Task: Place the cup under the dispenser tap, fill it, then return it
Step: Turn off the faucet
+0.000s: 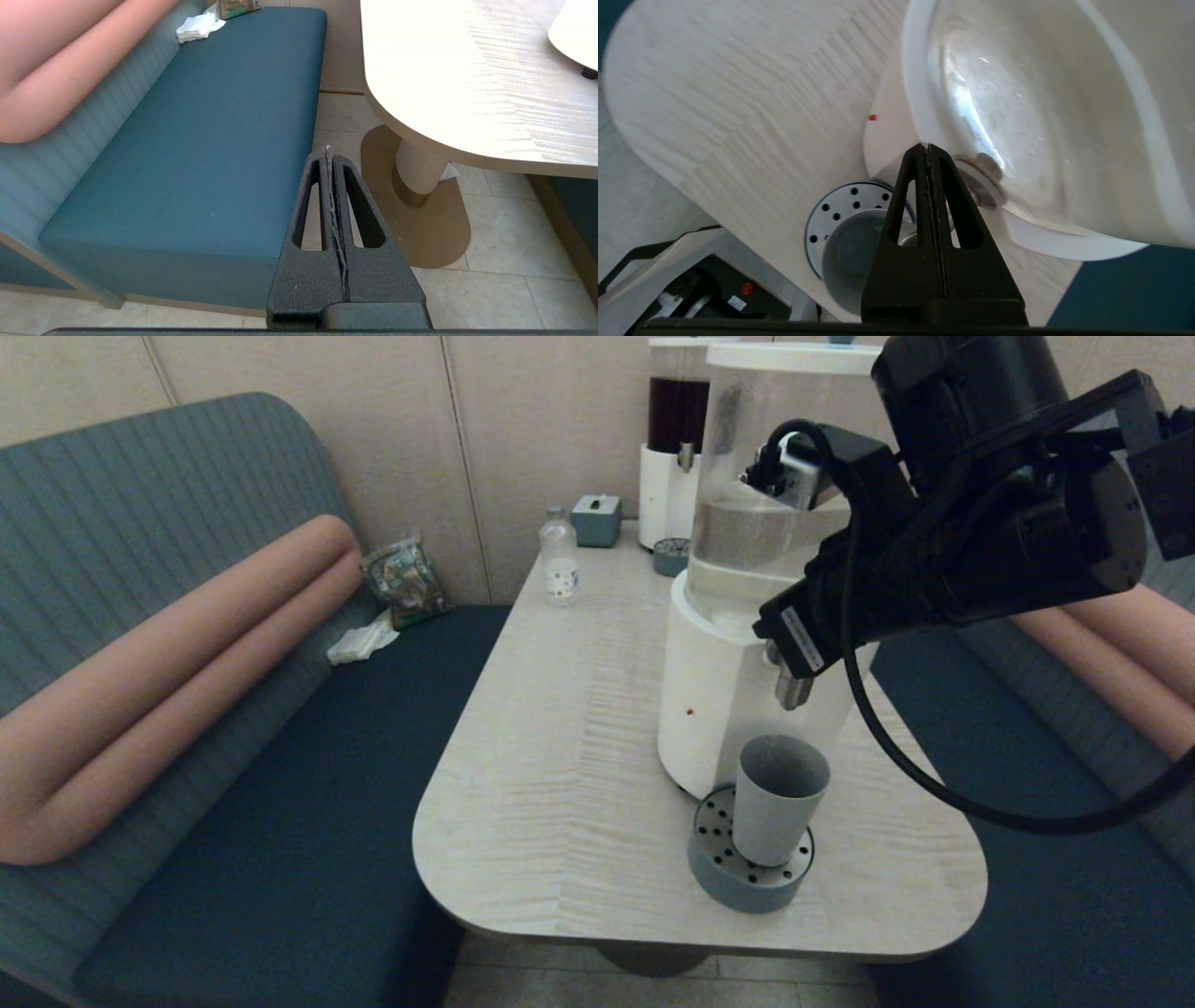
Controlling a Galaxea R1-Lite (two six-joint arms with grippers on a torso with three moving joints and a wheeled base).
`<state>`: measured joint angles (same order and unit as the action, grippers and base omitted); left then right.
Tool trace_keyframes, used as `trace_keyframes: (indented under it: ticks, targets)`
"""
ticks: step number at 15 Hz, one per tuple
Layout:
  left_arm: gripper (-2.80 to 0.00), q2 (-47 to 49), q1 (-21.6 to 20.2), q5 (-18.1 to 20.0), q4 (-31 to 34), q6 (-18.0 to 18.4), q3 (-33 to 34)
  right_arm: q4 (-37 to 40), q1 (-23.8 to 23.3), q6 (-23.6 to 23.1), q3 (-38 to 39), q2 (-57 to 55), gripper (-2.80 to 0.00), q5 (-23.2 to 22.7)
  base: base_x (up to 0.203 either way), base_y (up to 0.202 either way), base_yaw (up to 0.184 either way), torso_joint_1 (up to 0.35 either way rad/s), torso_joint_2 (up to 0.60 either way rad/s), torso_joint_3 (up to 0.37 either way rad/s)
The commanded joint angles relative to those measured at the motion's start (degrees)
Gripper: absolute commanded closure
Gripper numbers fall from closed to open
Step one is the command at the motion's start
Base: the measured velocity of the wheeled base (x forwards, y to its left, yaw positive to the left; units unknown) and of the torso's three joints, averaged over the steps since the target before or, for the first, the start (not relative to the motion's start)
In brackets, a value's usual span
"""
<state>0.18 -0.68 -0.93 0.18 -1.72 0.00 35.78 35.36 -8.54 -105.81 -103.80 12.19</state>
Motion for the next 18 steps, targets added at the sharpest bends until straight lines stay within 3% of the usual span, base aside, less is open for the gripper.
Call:
trace_keyframes:
  ticks: [1,8,13,15,18]
  targets:
    - [0.0,0.1,0.0,0.0,0.0,0.0,0.1,0.3,0.0,-0.1,0.1,-0.2,0.0,0.5,0.0,0.0,0.0,0.0,0.0,0.0]
    - [0.0,0.1,0.0,0.0,0.0,0.0,0.0,0.3,-0.6,0.1,0.3,-0.2,0.0,4.3,0.0,0.0,0.0,0.0,0.0,0.0]
    - [0.0,0.1,0.0,0.0,0.0,0.0,0.0,-0.5,-0.3,0.3,-0.4,0.9,0.0,2.9,0.0,0.0,0.0,0.0,0.0,0.0]
    - [0.0,0.1,0.0,0.0,0.0,0.0,0.0,-1.6,0.8,0.3,-1.5,4.2,0.0,-0.7,0.0,0.0,0.0,0.0,0.0,0.0]
    - [0.0,0.1,0.0,0.0,0.0,0.0,0.0,-1.8,2.8,-0.2,-2.2,13.6,0.0,1.4,0.0,0.0,0.0,0.0,0.0,0.0]
